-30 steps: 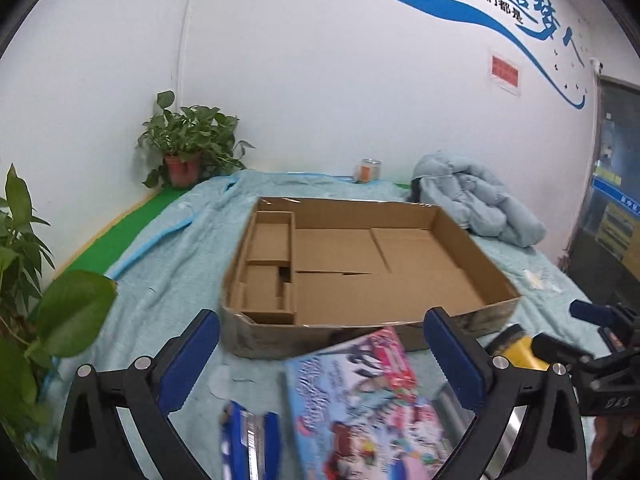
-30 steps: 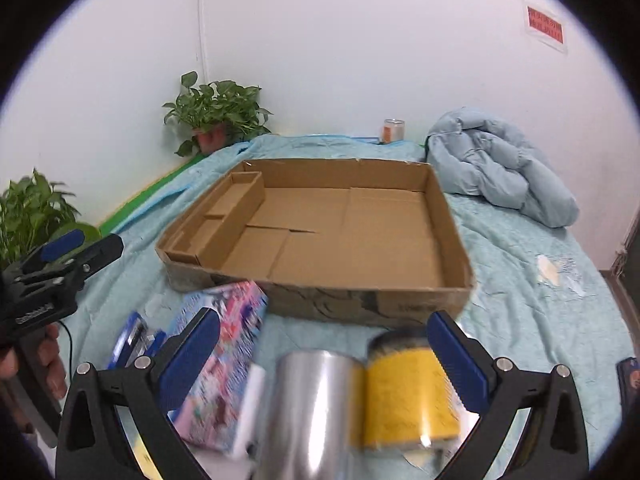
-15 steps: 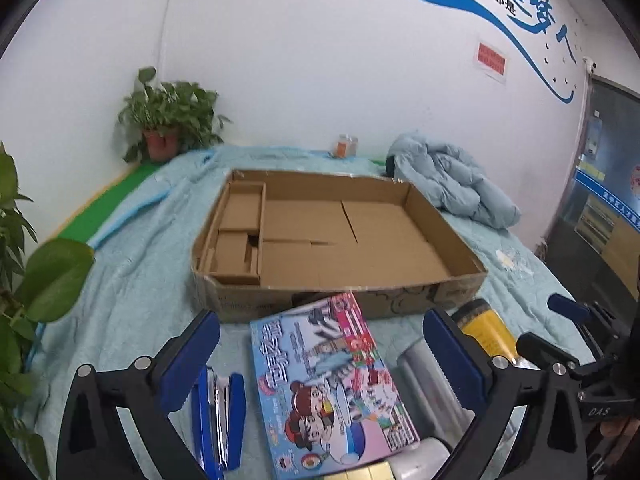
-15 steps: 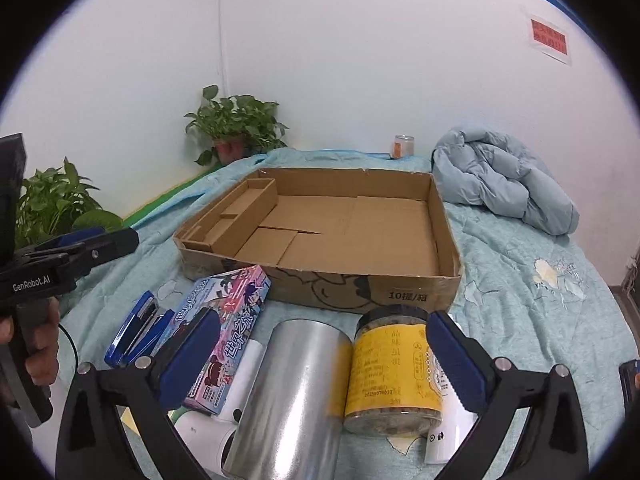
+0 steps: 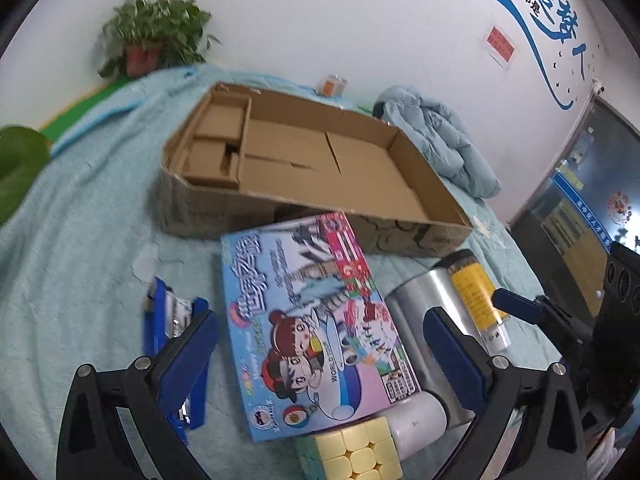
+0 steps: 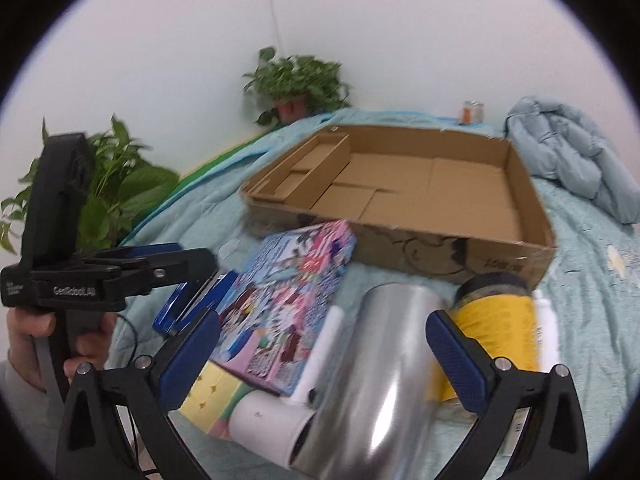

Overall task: Organize rigid objects
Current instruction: 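Move the left gripper to the World Tour game box and grasp it, then lift the World Tour game box with the left gripper toward the box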

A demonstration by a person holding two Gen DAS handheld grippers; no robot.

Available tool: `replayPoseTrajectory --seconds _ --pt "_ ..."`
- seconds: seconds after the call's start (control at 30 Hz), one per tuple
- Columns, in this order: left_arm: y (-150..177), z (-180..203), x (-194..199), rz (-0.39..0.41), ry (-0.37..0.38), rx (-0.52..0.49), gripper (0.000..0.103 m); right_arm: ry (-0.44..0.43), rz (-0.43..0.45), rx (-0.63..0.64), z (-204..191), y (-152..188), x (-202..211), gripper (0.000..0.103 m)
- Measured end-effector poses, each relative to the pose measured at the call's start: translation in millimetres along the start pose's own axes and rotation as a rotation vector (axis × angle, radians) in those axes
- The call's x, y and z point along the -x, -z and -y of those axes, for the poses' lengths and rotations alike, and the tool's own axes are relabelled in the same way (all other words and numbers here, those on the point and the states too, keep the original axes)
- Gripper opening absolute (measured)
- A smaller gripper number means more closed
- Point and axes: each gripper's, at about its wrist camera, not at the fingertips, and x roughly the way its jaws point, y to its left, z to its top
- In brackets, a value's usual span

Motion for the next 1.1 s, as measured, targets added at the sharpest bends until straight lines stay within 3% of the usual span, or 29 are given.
replayPoseTrajectory --seconds 0.27,0.37,0.47,0.9,1.1 --pt "7 -13 -44 -0.114 0.090 0.039 0.102 -0.028 -0.081 0.077 -25 4 -28 0.102" --pt "8 -15 -62 -0.167 0.049 0.038 0.102 -0.020 -0.114 0.095 -28 3 -40 0.102" --pt "7 -21 -75 -0.203 -0.051 0.055 0.102 -0.017 -0.161 0.086 -29 5 -51 0.102" --pt "-13 -24 -94 -0.294 -0.024 0.064 0.102 -0.004 -0.273 0.126 -47 5 -89 0.102" --pt "-15 -27 -91 -0.286 0.012 0.071 0.101 0.024 -0.292 0.133 -56 4 -99 0.102"
